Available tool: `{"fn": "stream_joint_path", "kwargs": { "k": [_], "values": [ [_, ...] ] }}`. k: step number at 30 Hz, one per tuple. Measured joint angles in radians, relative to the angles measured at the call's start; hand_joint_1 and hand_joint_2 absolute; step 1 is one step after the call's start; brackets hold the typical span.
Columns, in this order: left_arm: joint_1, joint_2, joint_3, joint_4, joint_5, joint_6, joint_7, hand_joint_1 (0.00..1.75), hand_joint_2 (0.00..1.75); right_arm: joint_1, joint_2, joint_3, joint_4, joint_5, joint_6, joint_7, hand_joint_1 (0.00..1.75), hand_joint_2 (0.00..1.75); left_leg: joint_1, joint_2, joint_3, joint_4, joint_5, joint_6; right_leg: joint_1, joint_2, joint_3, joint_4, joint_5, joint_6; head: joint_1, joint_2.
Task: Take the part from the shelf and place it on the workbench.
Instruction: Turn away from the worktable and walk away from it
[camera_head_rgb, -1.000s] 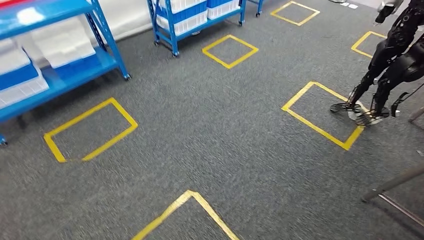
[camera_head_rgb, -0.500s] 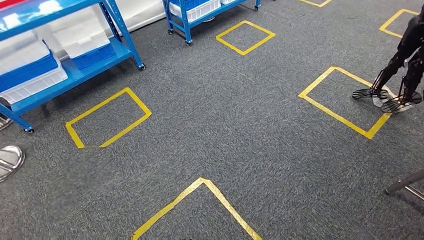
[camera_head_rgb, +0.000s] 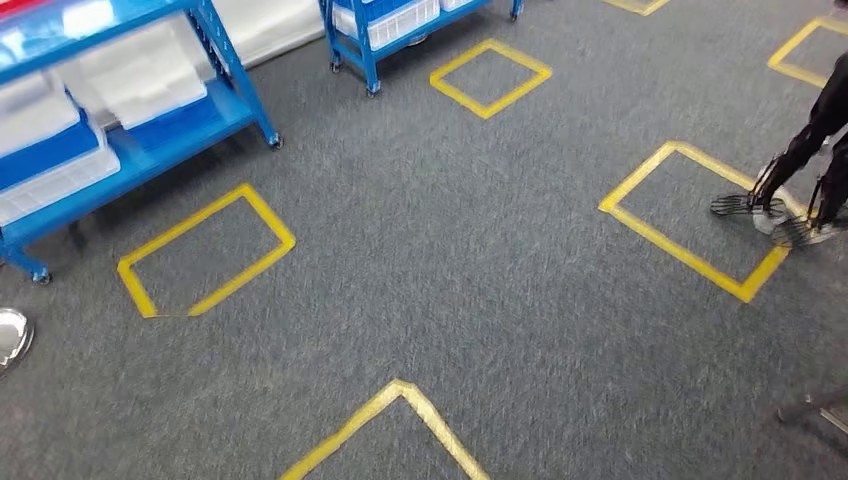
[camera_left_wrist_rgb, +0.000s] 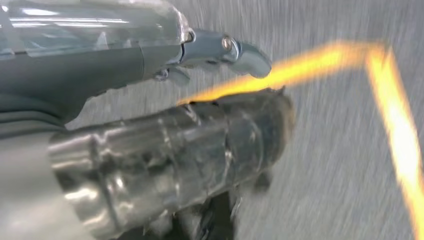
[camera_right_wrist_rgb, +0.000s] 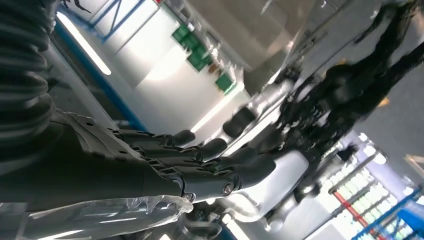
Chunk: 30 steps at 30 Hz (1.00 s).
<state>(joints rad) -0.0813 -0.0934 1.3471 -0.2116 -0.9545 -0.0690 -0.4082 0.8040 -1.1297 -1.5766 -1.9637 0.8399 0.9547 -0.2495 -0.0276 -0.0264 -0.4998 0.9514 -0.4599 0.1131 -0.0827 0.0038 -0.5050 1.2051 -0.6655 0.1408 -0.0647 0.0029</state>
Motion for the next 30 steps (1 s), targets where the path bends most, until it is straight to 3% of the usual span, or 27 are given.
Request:
{"fn": "stream_joint_path", "kwargs": {
  "k": [2,3,5,6,7,9,11,12,13,14,15,16,18,19,20,21,22,24,26,28,29,30],
  "values": [
    [0.0,-0.008,0.0,0.004,0.0,-0.001,0.001,0.0,0.0,-0.001,0.009,0.004,-0.002,0.001,0.002,-0.001,0.0,1.75,0.035,-0.007,0.011,0.061,-0.061,-0.035,-0.019,-0.002,-0.055,-0.025,0.102,0.052,0.005,0.0],
    [-0.001,-0.008,0.0,0.005,0.0,0.0,0.002,0.0,0.0,-0.003,0.016,0.009,-0.003,0.001,0.004,-0.001,0.0,1.75,0.047,-0.012,0.0,0.107,-0.094,-0.052,-0.023,0.001,-0.071,-0.029,0.116,0.064,0.012,-0.001],
    [-0.002,-0.004,0.0,0.006,0.001,0.001,0.001,0.0,0.0,-0.004,0.022,0.017,-0.007,0.002,0.006,-0.001,0.0,1.75,0.051,-0.023,-0.037,0.179,-0.137,-0.079,-0.024,0.011,-0.091,0.0,0.079,0.015,0.023,-0.001],
    [-0.001,-0.001,0.0,0.007,0.001,0.002,0.0,0.0,0.0,-0.003,0.02,0.019,-0.009,0.003,0.006,-0.002,0.0,1.75,0.05,-0.024,-0.05,0.197,-0.145,-0.085,-0.035,0.013,-0.091,-0.002,0.061,-0.02,0.022,0.0],
    [0.0,0.003,0.0,0.007,0.001,0.003,0.0,0.0,0.0,-0.002,0.022,0.02,-0.01,0.004,0.007,-0.001,0.0,1.75,0.046,-0.026,-0.058,0.202,-0.147,-0.089,-0.044,0.01,-0.094,0.003,0.054,-0.045,0.02,0.0],
    [0.002,0.006,0.0,0.008,0.001,0.005,0.0,0.0,0.0,-0.001,0.022,0.024,-0.013,0.006,0.01,-0.003,0.0,1.75,0.046,-0.01,-0.075,0.233,-0.16,-0.096,-0.063,0.008,-0.096,0.0,0.052,-0.044,0.006,0.0],
    [0.001,0.006,0.0,0.01,0.0,0.005,0.001,0.0,0.0,-0.004,0.012,0.013,-0.016,0.009,0.011,-0.004,0.0,1.75,0.055,0.024,-0.117,0.317,-0.185,-0.105,-0.064,0.009,-0.085,-0.014,0.052,-0.039,-0.019,0.0],
    [0.001,0.007,0.0,0.009,-0.001,0.005,0.001,0.0,0.0,-0.006,0.01,0.007,-0.017,0.01,0.013,-0.005,0.0,1.75,0.055,0.035,-0.148,0.368,-0.198,-0.106,-0.058,0.005,-0.076,-0.023,0.054,-0.031,-0.026,0.0],
    [0.001,0.006,0.0,0.009,-0.002,0.005,0.002,0.0,0.0,-0.011,0.009,0.003,-0.017,0.011,0.017,-0.007,0.0,1.75,0.051,0.041,-0.178,0.408,-0.205,-0.098,-0.047,0.002,-0.066,-0.033,0.055,-0.025,-0.032,0.0],
    [0.0,0.005,0.0,0.009,-0.003,0.005,0.002,0.0,0.0,-0.014,0.008,0.001,-0.017,0.014,0.021,-0.01,0.0,1.75,0.04,0.042,-0.2,0.429,-0.197,-0.079,-0.032,0.0,-0.053,-0.044,0.056,-0.02,-0.033,0.0],
    [0.001,0.002,0.0,0.01,-0.004,0.004,0.002,0.0,0.0,-0.015,0.008,0.0,-0.018,0.016,0.026,-0.014,0.0,1.75,0.021,0.04,-0.209,0.421,-0.171,-0.048,-0.015,-0.002,-0.037,-0.057,0.057,-0.019,-0.034,0.0],
    [0.001,0.0,0.0,0.01,-0.006,0.004,0.002,0.0,0.0,-0.017,0.007,0.0,-0.019,0.019,0.03,-0.019,0.0,1.75,-0.005,0.035,-0.203,0.384,-0.124,-0.004,0.006,-0.003,-0.017,-0.072,0.057,-0.02,-0.034,0.0],
    [0.004,0.006,0.0,0.008,-0.008,0.004,0.002,0.0,0.0,-0.021,0.017,0.003,-0.018,0.028,0.039,-0.028,0.0,1.75,-0.069,0.003,-0.174,0.271,-0.013,0.111,0.036,-0.01,0.017,-0.101,0.055,-0.027,-0.023,0.0],
    [0.006,0.012,0.0,0.006,-0.008,0.005,0.002,0.0,0.0,-0.026,0.019,0.007,-0.019,0.033,0.044,-0.032,0.0,1.75,-0.091,-0.013,-0.158,0.222,0.024,0.155,0.044,-0.01,0.029,-0.115,0.055,-0.03,-0.017,0.0],
    [0.008,0.015,0.0,0.005,-0.008,0.006,0.002,0.0,0.0,-0.029,0.021,0.01,-0.02,0.036,0.049,-0.037,0.0,1.75,-0.103,-0.023,-0.147,0.191,0.042,0.181,0.045,-0.009,0.033,-0.127,0.058,-0.032,-0.011,0.0],
    [0.009,0.017,0.0,0.005,-0.008,0.007,0.002,0.0,0.0,-0.032,0.02,0.013,-0.021,0.039,0.053,-0.041,0.0,1.75,-0.101,-0.026,-0.139,0.175,0.044,0.185,0.049,-0.007,0.036,-0.136,0.061,-0.029,-0.008,0.0],
    [0.007,0.016,0.0,0.004,-0.008,0.007,0.002,0.0,0.0,-0.033,0.012,0.013,-0.024,0.042,0.056,-0.043,0.0,1.75,-0.104,-0.019,-0.127,0.152,0.046,0.181,0.041,-0.001,0.039,-0.149,0.065,-0.029,-0.01,0.0],
    [0.005,0.014,0.0,0.004,-0.008,0.007,0.003,0.0,0.0,-0.034,0.008,0.009,-0.024,0.048,0.061,-0.047,0.0,1.75,-0.1,-0.02,-0.085,0.077,0.04,0.16,0.036,0.001,0.037,-0.142,0.055,-0.037,-0.012,0.0],
    [0.004,0.011,0.0,0.005,-0.008,0.006,0.004,0.0,0.0,-0.04,0.003,0.005,-0.025,0.051,0.065,-0.052,0.0,1.75,-0.091,-0.024,-0.048,0.02,0.028,0.136,0.037,0.0,0.001,-0.066,0.016,-0.047,-0.013,0.0],
    [0.003,0.007,0.0,0.005,-0.009,0.006,0.005,0.0,0.0,-0.043,0.001,0.004,-0.027,0.055,0.069,-0.057,0.0,1.75,-0.087,-0.022,-0.045,0.025,0.02,0.125,0.037,0.0,-0.069,0.045,-0.018,-0.037,-0.013,0.0],
    [0.002,0.005,0.0,0.005,-0.009,0.006,0.005,0.0,0.0,-0.043,0.0,0.004,-0.027,0.057,0.07,-0.058,0.0,1.75,-0.086,-0.021,-0.044,0.032,0.012,0.12,0.037,0.0,-0.097,0.077,-0.013,-0.026,-0.013,0.0],
    [0.002,0.001,0.0,0.005,-0.009,0.005,0.005,0.0,0.0,-0.044,0.0,0.004,-0.027,0.059,0.071,-0.059,0.0,1.75,-0.085,-0.02,-0.043,0.042,0.003,0.115,0.037,-0.001,-0.112,0.078,0.011,-0.015,-0.013,0.0]
  ]
}}
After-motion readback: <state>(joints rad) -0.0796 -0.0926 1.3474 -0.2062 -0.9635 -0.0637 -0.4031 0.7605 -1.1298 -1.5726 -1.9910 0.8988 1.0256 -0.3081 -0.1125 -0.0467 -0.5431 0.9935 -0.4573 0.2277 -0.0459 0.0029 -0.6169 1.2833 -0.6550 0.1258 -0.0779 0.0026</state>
